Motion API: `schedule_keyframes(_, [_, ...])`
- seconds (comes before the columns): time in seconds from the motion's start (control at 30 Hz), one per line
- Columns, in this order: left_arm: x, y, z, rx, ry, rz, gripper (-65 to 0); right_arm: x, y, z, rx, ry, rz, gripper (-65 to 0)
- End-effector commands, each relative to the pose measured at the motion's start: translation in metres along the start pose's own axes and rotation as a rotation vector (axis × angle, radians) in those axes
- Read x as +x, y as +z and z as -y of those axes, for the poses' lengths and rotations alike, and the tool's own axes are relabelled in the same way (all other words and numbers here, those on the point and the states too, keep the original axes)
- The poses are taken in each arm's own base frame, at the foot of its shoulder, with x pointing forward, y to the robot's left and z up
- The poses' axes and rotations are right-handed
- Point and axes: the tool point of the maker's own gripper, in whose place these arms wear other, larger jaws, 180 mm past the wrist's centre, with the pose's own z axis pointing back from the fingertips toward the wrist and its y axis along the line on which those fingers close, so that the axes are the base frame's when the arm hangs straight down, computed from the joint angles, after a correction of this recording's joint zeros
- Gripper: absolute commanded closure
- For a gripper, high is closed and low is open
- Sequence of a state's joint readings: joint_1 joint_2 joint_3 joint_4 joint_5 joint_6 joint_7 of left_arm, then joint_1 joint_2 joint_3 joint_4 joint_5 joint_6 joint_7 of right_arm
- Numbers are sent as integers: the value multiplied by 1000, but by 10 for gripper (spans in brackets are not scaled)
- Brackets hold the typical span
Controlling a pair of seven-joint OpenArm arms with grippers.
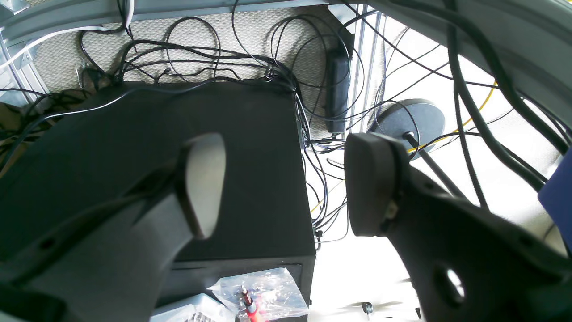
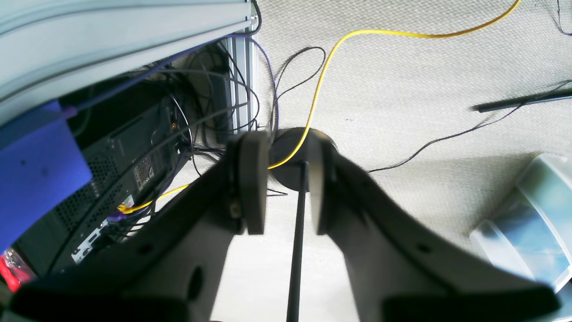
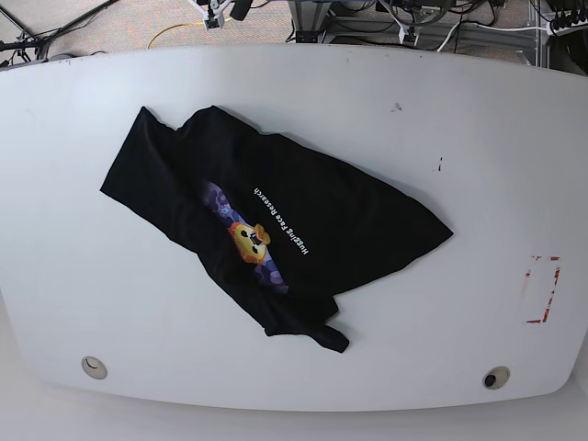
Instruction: Fold the T-shirt properly
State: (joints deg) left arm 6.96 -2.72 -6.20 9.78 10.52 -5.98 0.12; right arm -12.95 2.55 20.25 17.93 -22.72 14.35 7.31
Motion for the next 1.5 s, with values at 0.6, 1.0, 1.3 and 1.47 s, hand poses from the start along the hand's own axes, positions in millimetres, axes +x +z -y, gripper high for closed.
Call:
schedule_keyframes(0.6, [2, 1, -4, 7, 0, 18, -382, 39, -5, -8, 6, 9, 76, -146])
schedule_keyframes(1.0, [-4, 9, -18, 30, 2, 195, -382, 25, 11, 2, -29, 16, 172, -144])
schedule_keyframes(1.3, [-8, 27, -24, 54, -40, 292, -382, 16, 34, -9, -43, 37, 236, -144])
schedule_keyframes(1.47, [-13, 52, -24, 69, -78, 370, -382, 8, 50, -9, -60, 59, 259, -144])
